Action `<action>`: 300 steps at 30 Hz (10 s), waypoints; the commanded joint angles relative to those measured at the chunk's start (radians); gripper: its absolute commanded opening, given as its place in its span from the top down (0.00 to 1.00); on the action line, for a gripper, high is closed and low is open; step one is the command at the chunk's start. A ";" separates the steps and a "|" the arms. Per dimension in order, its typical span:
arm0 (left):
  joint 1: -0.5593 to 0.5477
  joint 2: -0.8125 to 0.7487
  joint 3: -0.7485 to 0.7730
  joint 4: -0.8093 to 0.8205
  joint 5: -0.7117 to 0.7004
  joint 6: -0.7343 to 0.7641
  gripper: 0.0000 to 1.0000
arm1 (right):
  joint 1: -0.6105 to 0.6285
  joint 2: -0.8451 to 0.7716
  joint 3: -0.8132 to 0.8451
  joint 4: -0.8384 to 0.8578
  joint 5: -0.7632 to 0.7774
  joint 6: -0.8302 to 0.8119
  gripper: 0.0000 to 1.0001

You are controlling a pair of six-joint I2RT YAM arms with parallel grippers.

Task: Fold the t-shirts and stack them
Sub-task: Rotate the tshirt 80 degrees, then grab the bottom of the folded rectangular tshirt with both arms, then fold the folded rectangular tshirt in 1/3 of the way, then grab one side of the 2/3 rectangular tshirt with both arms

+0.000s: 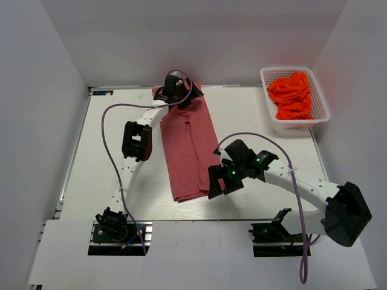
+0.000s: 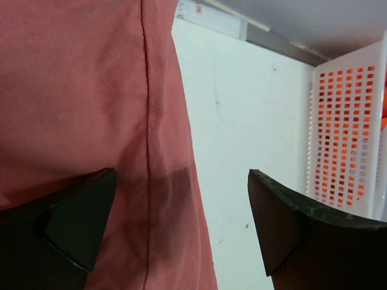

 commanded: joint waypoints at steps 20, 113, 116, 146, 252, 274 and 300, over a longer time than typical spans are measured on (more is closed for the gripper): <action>-0.022 -0.553 -0.151 -0.040 0.096 0.230 0.00 | -0.026 -0.079 0.106 0.026 0.458 0.190 0.10; -0.112 -0.971 -0.893 -0.588 -0.276 0.113 1.00 | -0.309 0.455 0.711 0.032 0.290 -0.001 1.00; -0.080 -0.898 -0.819 -0.597 -0.276 0.138 1.00 | -0.330 0.533 0.795 0.017 0.289 -0.014 1.00; 0.113 -0.454 -0.253 -0.563 -0.137 0.179 0.01 | -0.468 1.025 1.339 0.095 0.082 -0.058 0.52; 0.153 -0.431 -0.456 -0.454 -0.104 0.322 0.43 | -0.476 1.116 1.229 0.267 0.163 -0.095 0.10; 0.075 -0.987 -1.319 -0.221 0.032 0.216 0.07 | -0.445 0.499 0.292 0.469 -0.001 -0.026 0.09; -0.002 -1.316 -1.517 -0.377 0.126 0.181 1.00 | -0.396 0.176 0.008 0.362 -0.007 0.054 1.00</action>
